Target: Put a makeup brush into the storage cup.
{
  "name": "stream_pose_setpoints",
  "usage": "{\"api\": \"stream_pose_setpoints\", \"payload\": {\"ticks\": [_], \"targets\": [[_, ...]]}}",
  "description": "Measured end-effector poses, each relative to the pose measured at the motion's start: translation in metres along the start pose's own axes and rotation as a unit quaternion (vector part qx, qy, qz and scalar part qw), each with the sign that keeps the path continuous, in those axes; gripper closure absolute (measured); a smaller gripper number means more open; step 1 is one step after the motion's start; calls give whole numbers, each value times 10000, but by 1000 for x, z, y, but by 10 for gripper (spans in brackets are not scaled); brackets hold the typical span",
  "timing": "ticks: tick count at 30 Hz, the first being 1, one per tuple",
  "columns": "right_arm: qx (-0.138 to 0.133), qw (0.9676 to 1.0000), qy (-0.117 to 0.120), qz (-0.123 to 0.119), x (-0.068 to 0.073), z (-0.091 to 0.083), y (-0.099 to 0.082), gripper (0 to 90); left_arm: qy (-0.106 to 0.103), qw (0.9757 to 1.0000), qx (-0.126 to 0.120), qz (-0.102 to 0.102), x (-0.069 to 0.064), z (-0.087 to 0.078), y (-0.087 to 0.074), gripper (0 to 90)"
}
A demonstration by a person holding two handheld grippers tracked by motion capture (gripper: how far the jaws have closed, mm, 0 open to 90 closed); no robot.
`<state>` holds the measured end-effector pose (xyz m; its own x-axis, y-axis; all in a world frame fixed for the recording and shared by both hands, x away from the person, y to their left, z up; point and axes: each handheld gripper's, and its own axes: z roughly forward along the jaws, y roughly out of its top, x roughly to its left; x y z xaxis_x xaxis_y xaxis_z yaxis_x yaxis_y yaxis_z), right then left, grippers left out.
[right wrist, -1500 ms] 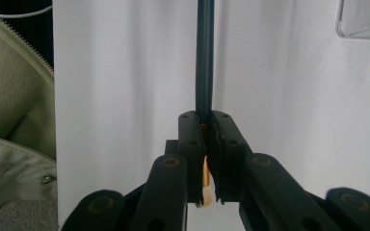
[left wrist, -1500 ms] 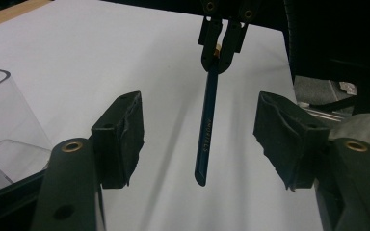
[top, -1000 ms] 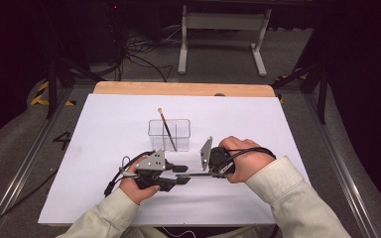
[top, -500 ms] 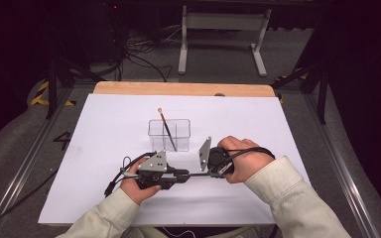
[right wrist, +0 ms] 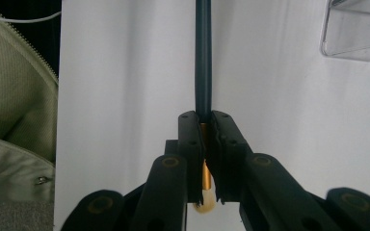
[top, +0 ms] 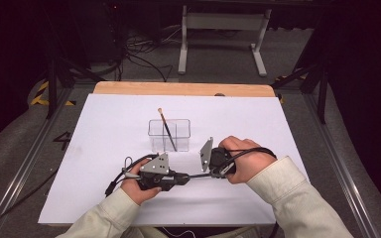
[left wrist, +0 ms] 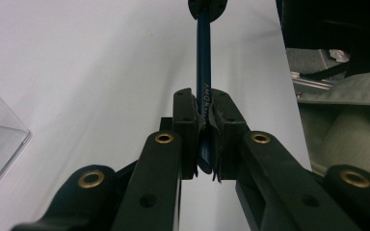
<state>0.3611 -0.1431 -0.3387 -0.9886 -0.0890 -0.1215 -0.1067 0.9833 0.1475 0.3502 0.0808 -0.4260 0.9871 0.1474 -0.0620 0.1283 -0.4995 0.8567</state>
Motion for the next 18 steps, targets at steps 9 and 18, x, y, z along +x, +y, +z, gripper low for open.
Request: {"api": "stream_pose_setpoints", "payload": {"ticks": [9, 18], "targets": [[-22, 10000, -17, -43, 0, -1, 0, 840, -14, 10000, 95, -5, 1, 1, -1, 828], [-53, 10000, -37, -64, 0, -2, 0, 840, -3, 9997, 250, -18, 1, 4, -2, 832]]}}
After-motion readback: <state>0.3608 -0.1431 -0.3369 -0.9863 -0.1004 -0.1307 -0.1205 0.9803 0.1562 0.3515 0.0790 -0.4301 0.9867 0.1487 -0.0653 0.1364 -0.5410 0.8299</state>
